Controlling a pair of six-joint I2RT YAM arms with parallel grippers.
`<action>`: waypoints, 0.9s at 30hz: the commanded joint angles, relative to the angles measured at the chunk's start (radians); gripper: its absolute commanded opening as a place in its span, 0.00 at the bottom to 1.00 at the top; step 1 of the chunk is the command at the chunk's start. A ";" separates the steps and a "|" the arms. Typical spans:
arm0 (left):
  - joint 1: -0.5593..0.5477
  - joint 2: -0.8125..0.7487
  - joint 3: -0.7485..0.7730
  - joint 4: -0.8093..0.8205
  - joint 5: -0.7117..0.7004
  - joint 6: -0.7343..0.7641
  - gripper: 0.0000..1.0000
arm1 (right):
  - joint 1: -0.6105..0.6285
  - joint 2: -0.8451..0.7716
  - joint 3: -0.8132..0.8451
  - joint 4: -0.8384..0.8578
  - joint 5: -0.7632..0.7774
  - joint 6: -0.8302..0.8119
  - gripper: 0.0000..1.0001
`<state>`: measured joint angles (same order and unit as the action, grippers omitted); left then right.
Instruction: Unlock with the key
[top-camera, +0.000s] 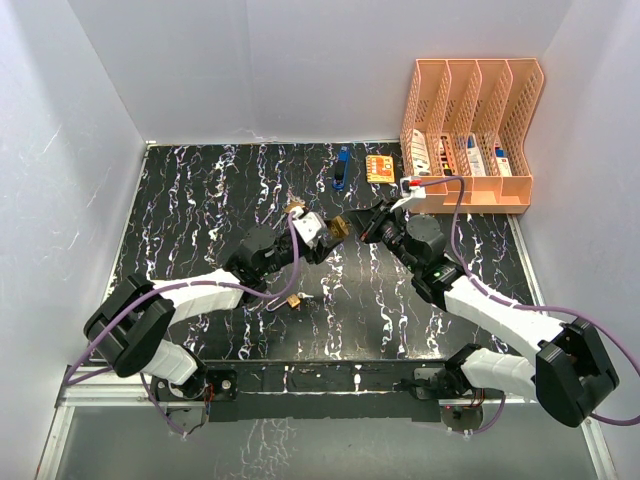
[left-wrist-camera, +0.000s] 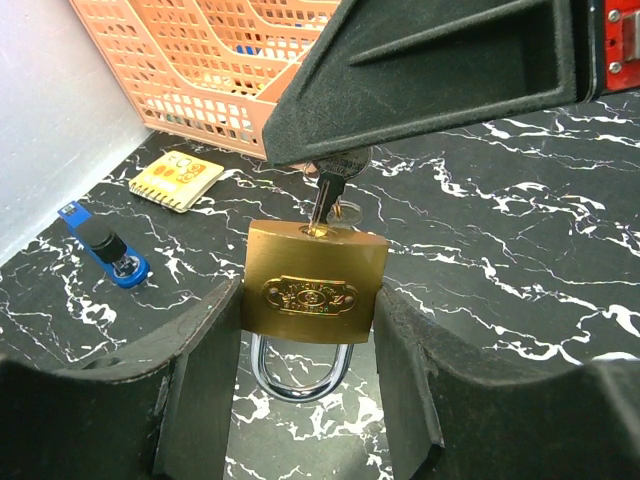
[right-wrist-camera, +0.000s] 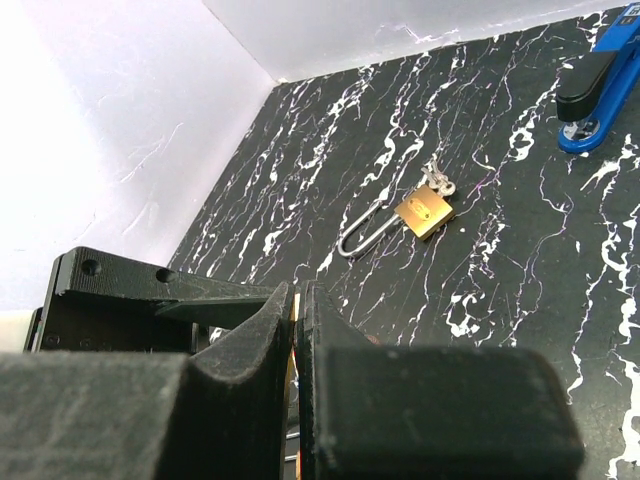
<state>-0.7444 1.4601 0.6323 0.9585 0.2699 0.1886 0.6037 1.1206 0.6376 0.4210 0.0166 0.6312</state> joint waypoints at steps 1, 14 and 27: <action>0.004 -0.087 0.095 0.052 -0.008 -0.018 0.00 | 0.014 0.005 0.023 -0.003 -0.079 -0.025 0.00; 0.004 -0.071 0.202 -0.146 0.037 -0.025 0.00 | 0.014 0.017 0.071 -0.025 -0.184 -0.103 0.00; 0.004 -0.079 0.179 -0.145 -0.060 -0.026 0.00 | 0.014 0.036 0.098 -0.127 -0.097 -0.103 0.00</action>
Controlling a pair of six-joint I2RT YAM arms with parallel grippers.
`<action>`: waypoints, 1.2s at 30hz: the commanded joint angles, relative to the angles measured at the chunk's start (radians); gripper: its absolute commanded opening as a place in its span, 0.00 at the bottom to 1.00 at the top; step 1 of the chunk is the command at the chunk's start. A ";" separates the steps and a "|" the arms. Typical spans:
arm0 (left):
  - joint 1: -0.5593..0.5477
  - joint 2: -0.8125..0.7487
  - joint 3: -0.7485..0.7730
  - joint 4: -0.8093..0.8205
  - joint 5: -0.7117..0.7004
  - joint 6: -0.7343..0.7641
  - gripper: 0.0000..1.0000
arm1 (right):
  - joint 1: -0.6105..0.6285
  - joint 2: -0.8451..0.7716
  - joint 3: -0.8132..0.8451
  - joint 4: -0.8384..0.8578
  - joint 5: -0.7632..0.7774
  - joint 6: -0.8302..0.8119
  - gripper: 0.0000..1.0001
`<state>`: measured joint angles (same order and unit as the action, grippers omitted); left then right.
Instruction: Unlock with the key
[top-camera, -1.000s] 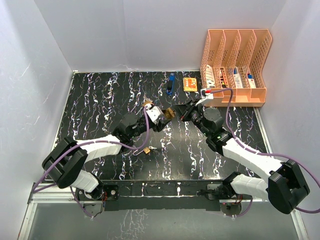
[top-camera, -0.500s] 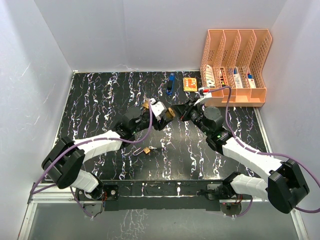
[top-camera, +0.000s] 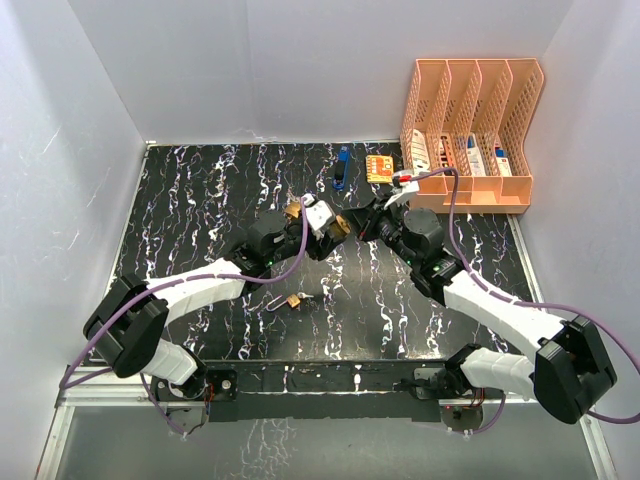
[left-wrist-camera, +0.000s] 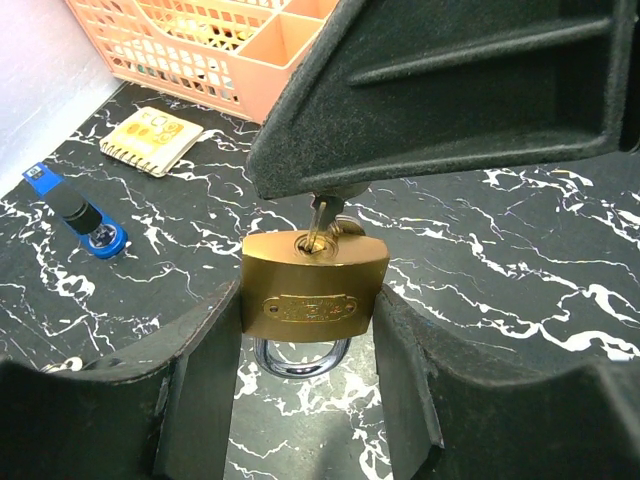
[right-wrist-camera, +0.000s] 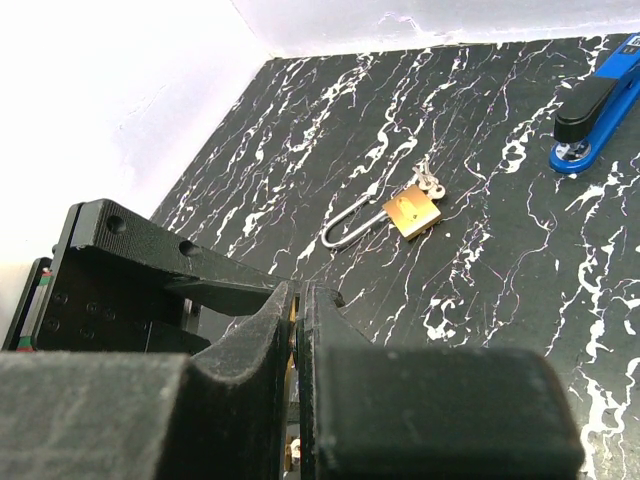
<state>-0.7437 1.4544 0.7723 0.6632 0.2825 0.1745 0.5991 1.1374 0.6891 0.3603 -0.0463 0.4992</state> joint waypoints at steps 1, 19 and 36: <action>0.003 -0.074 0.028 0.162 -0.077 -0.015 0.00 | 0.019 0.025 0.048 -0.067 -0.038 0.038 0.00; 0.004 0.034 -0.152 0.522 -0.036 -0.061 0.00 | 0.019 0.114 0.032 -0.063 -0.090 -0.008 0.00; 0.006 0.222 -0.255 0.880 -0.023 -0.106 0.00 | 0.021 0.245 -0.005 0.003 -0.078 -0.054 0.00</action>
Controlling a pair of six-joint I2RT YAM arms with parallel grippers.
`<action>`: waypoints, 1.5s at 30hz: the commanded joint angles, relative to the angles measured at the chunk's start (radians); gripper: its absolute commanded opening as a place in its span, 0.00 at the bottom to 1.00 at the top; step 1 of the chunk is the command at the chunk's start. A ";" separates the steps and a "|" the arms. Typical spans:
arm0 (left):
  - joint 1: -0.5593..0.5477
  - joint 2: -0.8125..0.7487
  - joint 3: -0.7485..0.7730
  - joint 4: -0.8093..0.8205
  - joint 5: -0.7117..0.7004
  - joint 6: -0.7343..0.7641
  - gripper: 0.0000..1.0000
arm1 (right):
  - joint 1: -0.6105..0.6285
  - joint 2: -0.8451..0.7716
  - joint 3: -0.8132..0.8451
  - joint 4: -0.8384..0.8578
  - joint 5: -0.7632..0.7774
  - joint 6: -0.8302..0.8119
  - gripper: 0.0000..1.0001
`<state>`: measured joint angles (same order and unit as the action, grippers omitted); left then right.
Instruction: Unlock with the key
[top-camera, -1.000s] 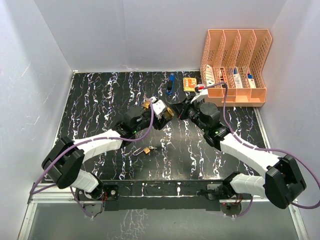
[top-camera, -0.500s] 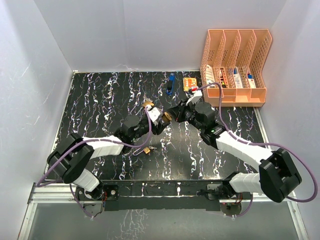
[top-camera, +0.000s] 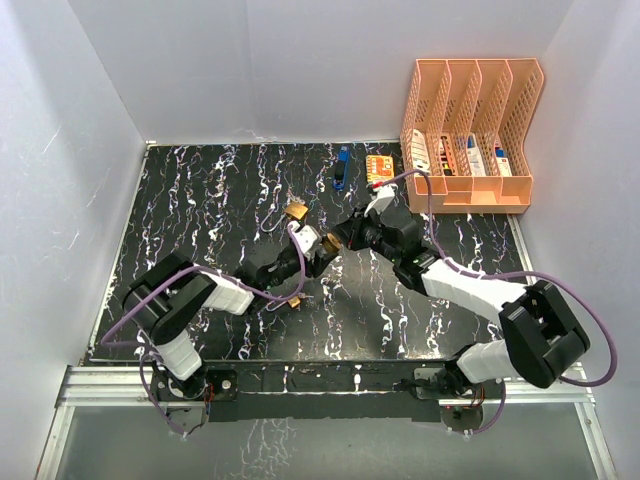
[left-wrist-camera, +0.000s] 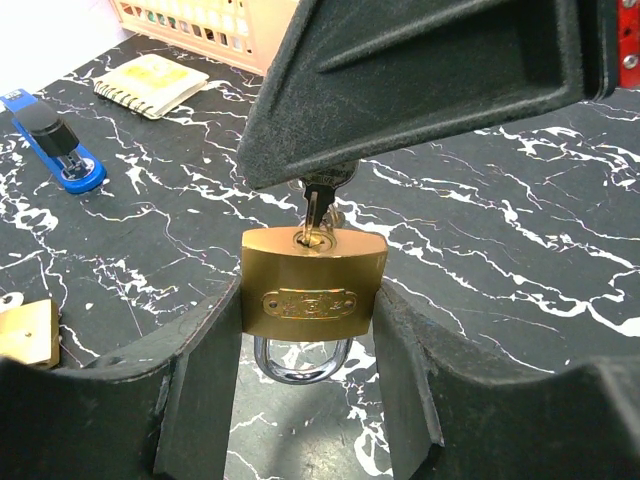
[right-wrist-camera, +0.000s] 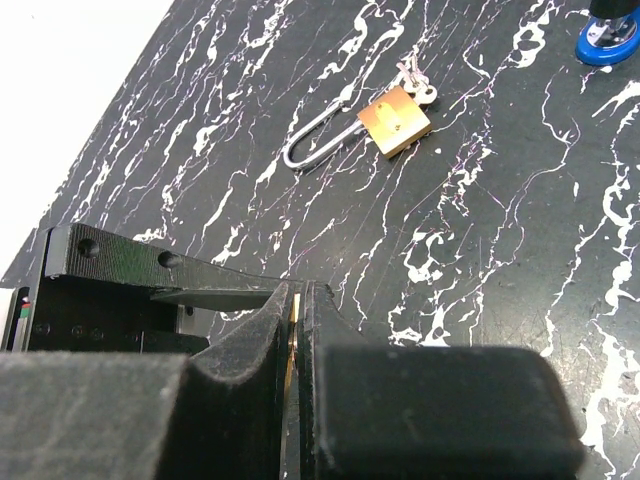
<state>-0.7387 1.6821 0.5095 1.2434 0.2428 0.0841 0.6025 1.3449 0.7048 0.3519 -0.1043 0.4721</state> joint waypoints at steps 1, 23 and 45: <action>0.001 0.005 0.004 0.326 0.014 -0.020 0.00 | 0.020 0.045 -0.021 0.014 -0.020 -0.028 0.00; 0.007 0.080 0.003 0.391 0.022 -0.087 0.00 | 0.055 0.167 -0.023 0.050 0.065 -0.089 0.00; 0.050 0.082 -0.014 0.503 0.051 -0.158 0.00 | 0.055 0.136 -0.090 0.107 0.041 -0.062 0.00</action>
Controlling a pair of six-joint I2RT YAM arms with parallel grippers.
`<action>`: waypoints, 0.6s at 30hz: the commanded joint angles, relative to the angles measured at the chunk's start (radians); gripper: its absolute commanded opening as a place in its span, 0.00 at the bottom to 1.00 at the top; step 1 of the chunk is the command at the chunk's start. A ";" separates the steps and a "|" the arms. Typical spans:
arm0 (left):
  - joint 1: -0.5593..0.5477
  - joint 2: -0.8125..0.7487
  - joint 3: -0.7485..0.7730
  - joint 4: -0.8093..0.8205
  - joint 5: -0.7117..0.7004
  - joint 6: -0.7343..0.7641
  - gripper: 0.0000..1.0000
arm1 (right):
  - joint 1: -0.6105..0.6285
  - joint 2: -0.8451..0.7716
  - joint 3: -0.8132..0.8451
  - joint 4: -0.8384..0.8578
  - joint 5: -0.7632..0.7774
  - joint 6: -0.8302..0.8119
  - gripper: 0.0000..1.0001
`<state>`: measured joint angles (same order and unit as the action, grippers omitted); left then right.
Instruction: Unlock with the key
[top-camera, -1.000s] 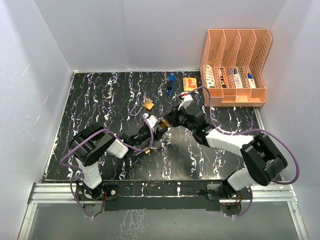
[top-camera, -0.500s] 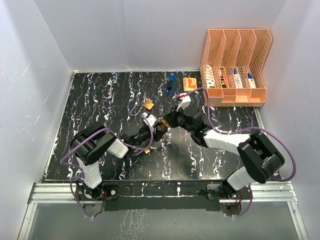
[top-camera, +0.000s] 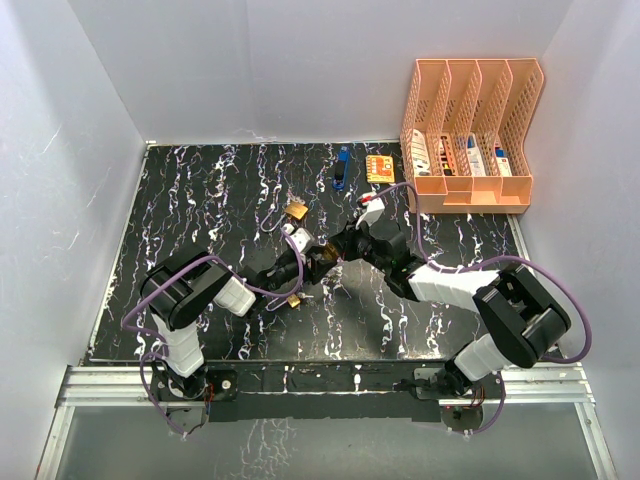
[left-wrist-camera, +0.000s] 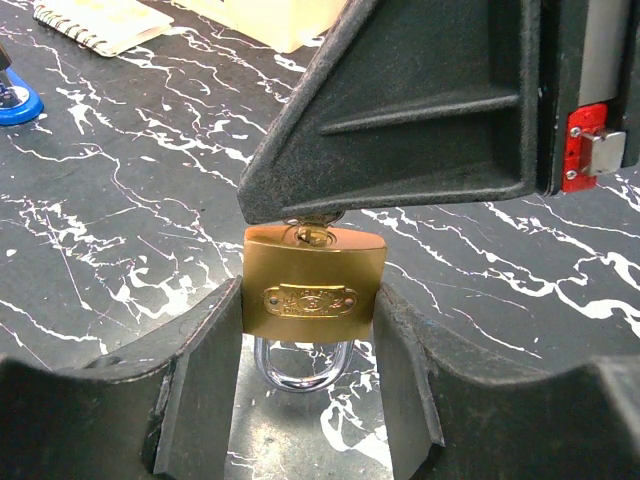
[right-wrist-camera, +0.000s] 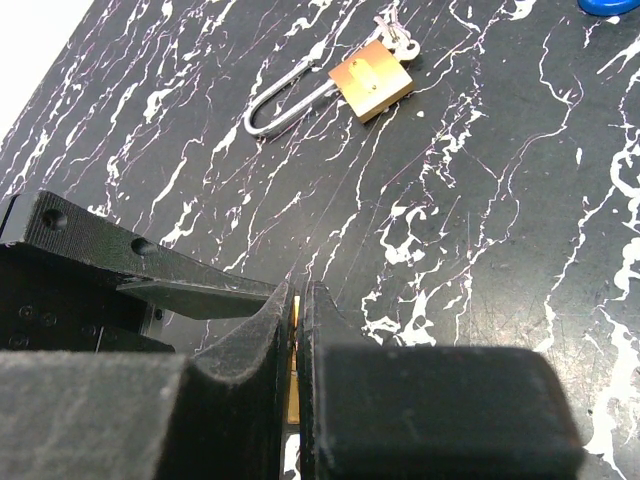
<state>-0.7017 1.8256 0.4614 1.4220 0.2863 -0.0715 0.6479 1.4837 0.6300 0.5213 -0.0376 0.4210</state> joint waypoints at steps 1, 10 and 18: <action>0.013 -0.058 0.033 0.337 0.008 -0.001 0.00 | 0.010 -0.001 -0.013 -0.060 -0.031 -0.008 0.00; 0.013 -0.128 0.076 0.217 -0.035 0.003 0.00 | 0.009 0.011 -0.004 -0.066 -0.043 0.026 0.00; 0.013 -0.238 0.131 -0.059 -0.168 -0.004 0.00 | 0.009 0.039 0.046 -0.124 -0.043 0.120 0.00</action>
<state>-0.7010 1.7329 0.4927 1.2709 0.2436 -0.0715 0.6437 1.4849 0.6575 0.5262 -0.0395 0.4786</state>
